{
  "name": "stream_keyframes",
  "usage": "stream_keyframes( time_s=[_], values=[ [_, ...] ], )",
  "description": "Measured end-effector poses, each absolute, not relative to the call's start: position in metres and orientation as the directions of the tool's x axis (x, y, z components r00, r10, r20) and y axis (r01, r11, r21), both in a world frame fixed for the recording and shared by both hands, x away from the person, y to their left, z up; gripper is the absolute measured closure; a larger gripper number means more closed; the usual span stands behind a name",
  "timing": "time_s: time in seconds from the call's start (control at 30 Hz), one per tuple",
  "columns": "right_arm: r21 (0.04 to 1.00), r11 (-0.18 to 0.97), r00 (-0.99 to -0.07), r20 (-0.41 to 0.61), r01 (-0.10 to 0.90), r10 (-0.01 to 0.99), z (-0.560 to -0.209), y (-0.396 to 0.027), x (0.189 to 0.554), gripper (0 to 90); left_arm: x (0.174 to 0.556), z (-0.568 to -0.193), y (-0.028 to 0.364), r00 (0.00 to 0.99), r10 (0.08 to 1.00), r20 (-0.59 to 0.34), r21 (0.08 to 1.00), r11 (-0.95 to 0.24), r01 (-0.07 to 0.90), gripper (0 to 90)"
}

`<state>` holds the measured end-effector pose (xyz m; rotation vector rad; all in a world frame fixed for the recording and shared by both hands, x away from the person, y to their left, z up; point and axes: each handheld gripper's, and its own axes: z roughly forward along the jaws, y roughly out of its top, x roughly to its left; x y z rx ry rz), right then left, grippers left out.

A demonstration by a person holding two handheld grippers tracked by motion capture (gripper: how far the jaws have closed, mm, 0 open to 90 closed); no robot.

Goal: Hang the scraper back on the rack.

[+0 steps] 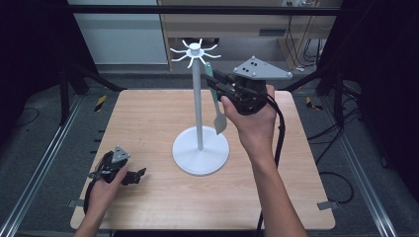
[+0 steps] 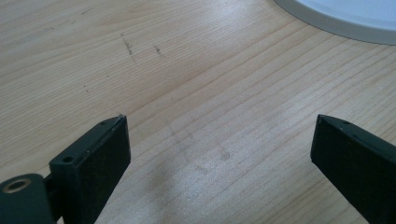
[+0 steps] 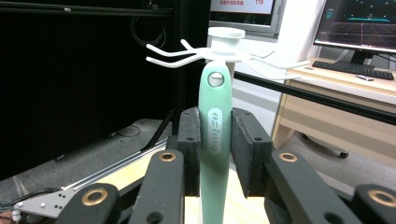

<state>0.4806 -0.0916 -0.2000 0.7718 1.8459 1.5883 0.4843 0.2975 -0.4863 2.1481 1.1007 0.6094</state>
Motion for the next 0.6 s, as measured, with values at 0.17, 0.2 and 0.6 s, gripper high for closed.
stream_keyframes(
  time_s=[0.17,0.2,0.6],
  values=[
    [0.990,0.128,-0.664,-0.059,0.056,0.746,-0.2002,-0.0893,0.4822,74.1,0.4836,-0.4861,0.2978,0.544,0.831,0.112,0.716,-0.447,0.536,4.6],
    [0.990,0.128,-0.662,-0.058,0.058,0.747,-0.2002,-0.0889,0.4828,74.1,0.4837,-0.4862,0.2980,0.544,0.831,0.112,0.715,-0.448,0.536,4.6],
    [0.990,0.125,-0.653,-0.052,0.066,0.755,-0.2023,-0.0846,0.4887,74.0,0.4835,-0.4864,0.2969,0.544,0.831,0.114,0.716,-0.448,0.535,4.6]
  ],
)
